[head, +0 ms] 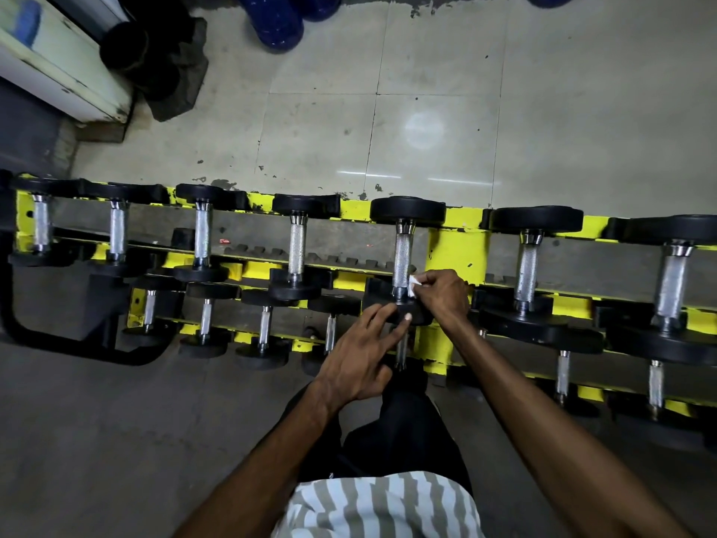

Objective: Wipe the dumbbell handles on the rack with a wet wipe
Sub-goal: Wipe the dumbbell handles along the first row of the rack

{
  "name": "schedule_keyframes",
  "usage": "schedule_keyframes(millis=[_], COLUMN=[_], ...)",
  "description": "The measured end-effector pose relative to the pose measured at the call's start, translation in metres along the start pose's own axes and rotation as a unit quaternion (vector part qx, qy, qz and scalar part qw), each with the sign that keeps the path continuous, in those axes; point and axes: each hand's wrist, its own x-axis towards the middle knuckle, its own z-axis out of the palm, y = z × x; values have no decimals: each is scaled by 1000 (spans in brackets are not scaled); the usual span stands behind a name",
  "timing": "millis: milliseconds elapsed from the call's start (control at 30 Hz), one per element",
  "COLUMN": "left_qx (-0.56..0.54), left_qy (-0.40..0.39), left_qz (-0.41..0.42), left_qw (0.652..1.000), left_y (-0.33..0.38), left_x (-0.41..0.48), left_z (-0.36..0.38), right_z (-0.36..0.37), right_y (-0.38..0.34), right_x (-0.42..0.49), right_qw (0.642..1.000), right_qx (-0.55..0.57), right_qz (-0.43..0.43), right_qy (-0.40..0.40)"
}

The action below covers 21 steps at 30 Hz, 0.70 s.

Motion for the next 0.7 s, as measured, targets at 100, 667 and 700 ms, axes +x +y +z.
schedule_keyframes(millis=[100,667,700], left_qx=[-1,7,10], left_qy=[-2,-6,-5], left_qz=[-1,-3,-4], left_qw=[1000,1000,1000], left_y=[0,-2,-1], left_x=[0,2,3], left_z=[1,2,2], right_z=[4,-3,-5], right_y=[0,-35,-39], right_x=[10,52,55], right_qw=[998,915,906], right_qx=[7,270,300], right_qz=[20,215,223], right_qy=[-51,-209,-200])
